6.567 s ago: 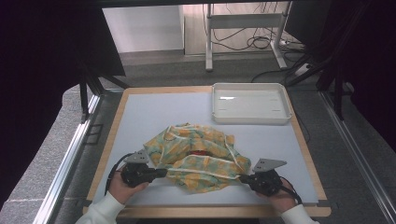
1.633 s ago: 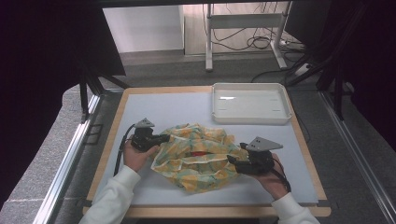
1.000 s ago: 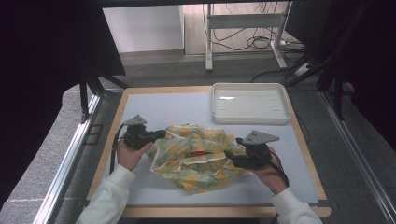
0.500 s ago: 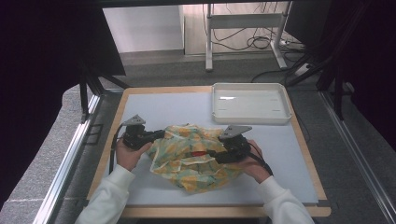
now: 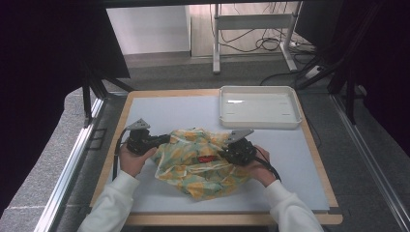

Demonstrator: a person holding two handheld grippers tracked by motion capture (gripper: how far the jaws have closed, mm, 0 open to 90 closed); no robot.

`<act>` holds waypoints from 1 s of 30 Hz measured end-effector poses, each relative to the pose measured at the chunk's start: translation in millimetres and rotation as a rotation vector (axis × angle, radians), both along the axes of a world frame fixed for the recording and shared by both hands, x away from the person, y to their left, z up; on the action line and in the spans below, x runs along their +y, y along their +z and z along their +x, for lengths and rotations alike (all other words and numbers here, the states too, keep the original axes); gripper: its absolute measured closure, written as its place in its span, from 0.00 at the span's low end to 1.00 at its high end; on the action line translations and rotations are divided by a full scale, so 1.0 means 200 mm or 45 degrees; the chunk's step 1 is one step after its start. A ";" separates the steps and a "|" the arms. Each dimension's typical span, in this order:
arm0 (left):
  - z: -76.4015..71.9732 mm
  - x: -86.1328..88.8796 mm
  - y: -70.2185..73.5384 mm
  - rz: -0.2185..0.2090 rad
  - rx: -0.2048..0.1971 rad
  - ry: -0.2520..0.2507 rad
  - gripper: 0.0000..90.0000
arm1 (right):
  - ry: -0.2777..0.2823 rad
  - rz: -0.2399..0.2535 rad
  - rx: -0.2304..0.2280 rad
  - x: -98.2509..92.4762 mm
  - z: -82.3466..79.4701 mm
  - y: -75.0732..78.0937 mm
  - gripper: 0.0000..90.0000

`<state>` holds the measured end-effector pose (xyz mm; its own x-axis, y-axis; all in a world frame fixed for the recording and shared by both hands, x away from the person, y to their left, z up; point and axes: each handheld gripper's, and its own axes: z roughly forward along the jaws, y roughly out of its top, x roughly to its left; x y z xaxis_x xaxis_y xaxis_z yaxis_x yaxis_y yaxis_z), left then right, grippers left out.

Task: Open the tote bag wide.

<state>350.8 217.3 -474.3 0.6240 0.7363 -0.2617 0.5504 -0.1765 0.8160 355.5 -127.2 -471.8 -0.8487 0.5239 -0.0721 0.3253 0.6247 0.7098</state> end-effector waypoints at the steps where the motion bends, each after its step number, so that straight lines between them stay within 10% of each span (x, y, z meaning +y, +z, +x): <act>1: 0.00 0.00 0.00 -0.001 -0.001 0.001 1.00 | 0.002 0.013 -0.012 0.00 0.00 0.01 0.98; 10: 0.00 0.02 0.00 0.000 -0.007 0.043 1.00 | -0.093 0.115 -0.104 0.00 0.06 0.08 0.99; 30: 0.09 0.05 -0.13 0.102 0.062 0.174 1.00 | -0.211 0.115 -0.045 0.12 0.29 -0.08 0.99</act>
<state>368.2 226.6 -499.6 0.5049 0.8330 -0.2262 0.6120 -0.1607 0.7744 413.4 -103.2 -487.0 -0.7481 0.6619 -0.0466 0.3922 0.4978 0.7735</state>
